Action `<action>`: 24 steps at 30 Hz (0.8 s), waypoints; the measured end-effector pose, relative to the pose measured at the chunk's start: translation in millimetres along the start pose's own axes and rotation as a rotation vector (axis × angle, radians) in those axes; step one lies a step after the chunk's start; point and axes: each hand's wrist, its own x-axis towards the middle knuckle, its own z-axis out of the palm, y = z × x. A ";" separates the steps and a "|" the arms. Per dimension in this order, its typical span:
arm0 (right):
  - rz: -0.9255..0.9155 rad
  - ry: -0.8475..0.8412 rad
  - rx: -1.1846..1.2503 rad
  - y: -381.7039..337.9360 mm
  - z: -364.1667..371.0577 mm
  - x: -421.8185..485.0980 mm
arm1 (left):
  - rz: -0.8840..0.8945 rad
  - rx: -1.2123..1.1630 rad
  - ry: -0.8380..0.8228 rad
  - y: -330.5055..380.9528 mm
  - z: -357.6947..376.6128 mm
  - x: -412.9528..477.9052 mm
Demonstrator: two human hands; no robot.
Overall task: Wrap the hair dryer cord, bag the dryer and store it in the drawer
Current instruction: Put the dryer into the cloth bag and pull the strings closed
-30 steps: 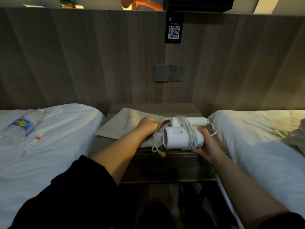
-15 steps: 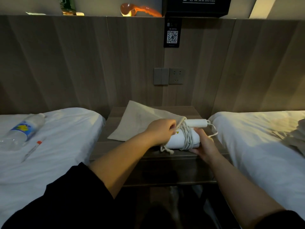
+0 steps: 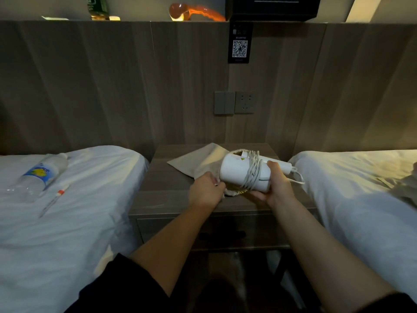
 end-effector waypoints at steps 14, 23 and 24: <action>-0.077 0.134 -0.016 15.6 2.6 -7.3 | 0.324 -0.048 -0.434 9.0 -7.7 -19.1; -0.118 0.037 -0.274 34.8 -0.5 -7.3 | 0.278 0.133 -0.026 33.4 -24.0 5.4; -0.120 0.032 -0.289 36.9 -0.7 -8.7 | 0.254 0.139 -0.024 38.3 -22.3 11.4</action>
